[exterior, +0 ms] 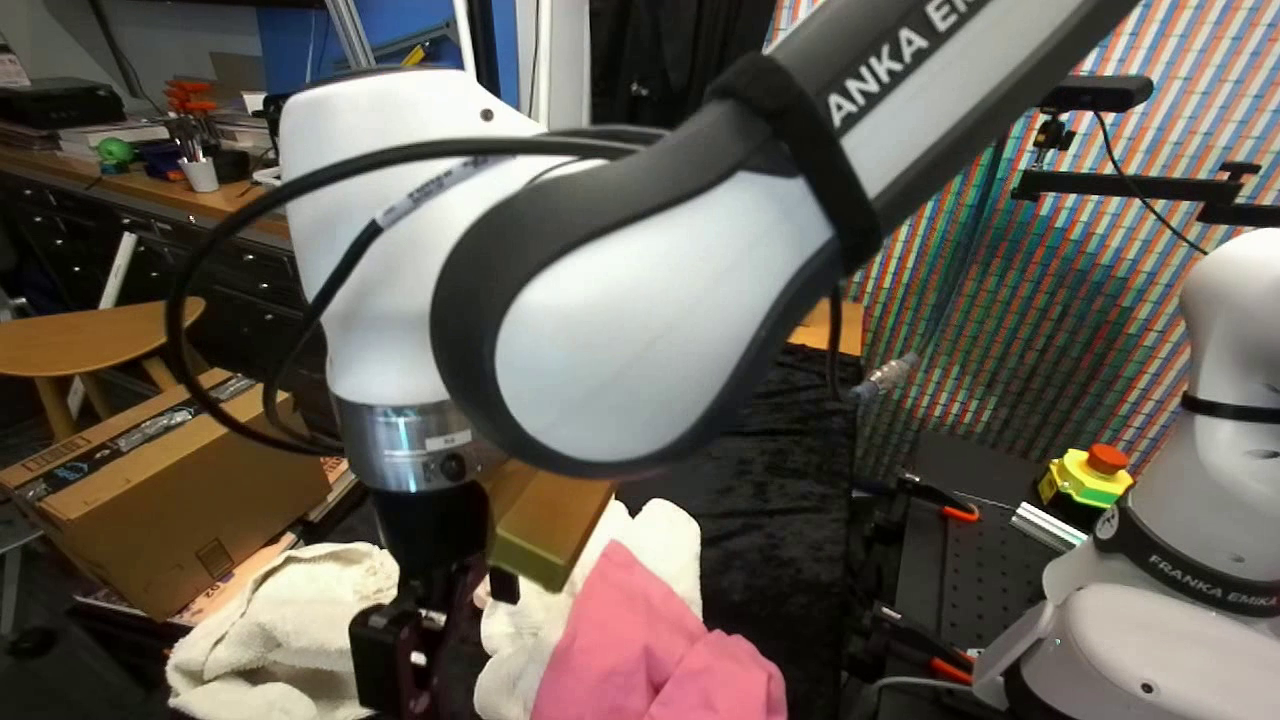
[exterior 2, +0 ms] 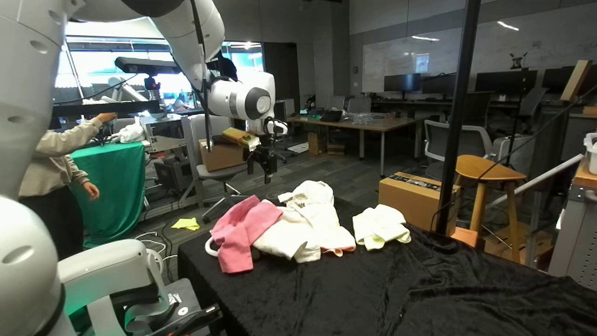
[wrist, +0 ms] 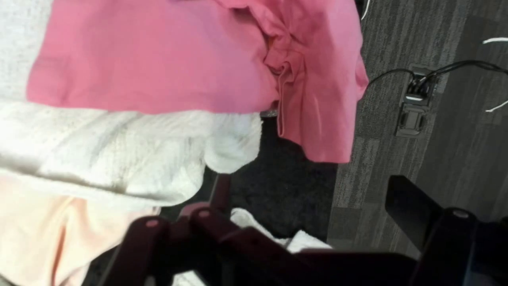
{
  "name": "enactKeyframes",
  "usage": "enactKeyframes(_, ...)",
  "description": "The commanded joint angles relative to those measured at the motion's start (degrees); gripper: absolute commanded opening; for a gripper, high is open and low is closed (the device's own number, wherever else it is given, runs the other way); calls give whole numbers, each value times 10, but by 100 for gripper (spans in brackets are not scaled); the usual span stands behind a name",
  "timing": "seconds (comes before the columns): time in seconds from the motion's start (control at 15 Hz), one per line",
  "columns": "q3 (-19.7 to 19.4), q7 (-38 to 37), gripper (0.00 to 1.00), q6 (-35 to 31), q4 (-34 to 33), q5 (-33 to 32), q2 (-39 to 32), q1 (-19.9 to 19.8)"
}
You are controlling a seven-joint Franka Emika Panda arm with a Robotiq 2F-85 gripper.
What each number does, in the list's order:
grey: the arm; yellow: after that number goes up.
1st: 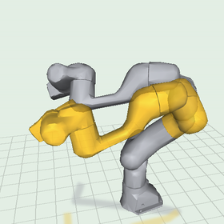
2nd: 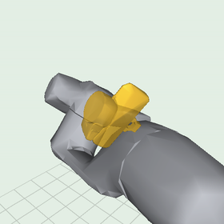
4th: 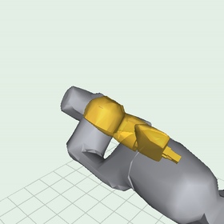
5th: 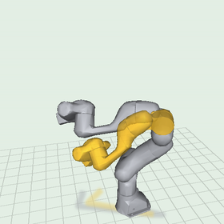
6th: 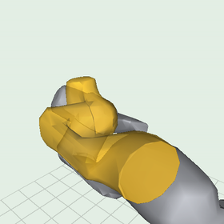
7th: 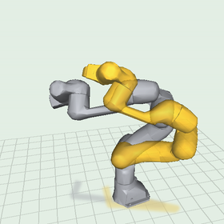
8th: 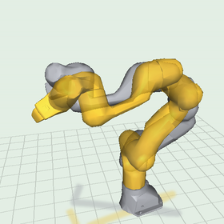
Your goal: Move all the clothes, the orange object and put together on the left side of the table
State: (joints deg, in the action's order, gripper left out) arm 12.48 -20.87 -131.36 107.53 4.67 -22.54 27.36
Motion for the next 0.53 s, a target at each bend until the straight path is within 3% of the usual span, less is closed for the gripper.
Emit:
enactKeyframes(0.0,-4,50,100,50,-33,-10,9,-45)
enactKeyframes(0.47,-38,176,100,118,-103,-14,-14,-139)
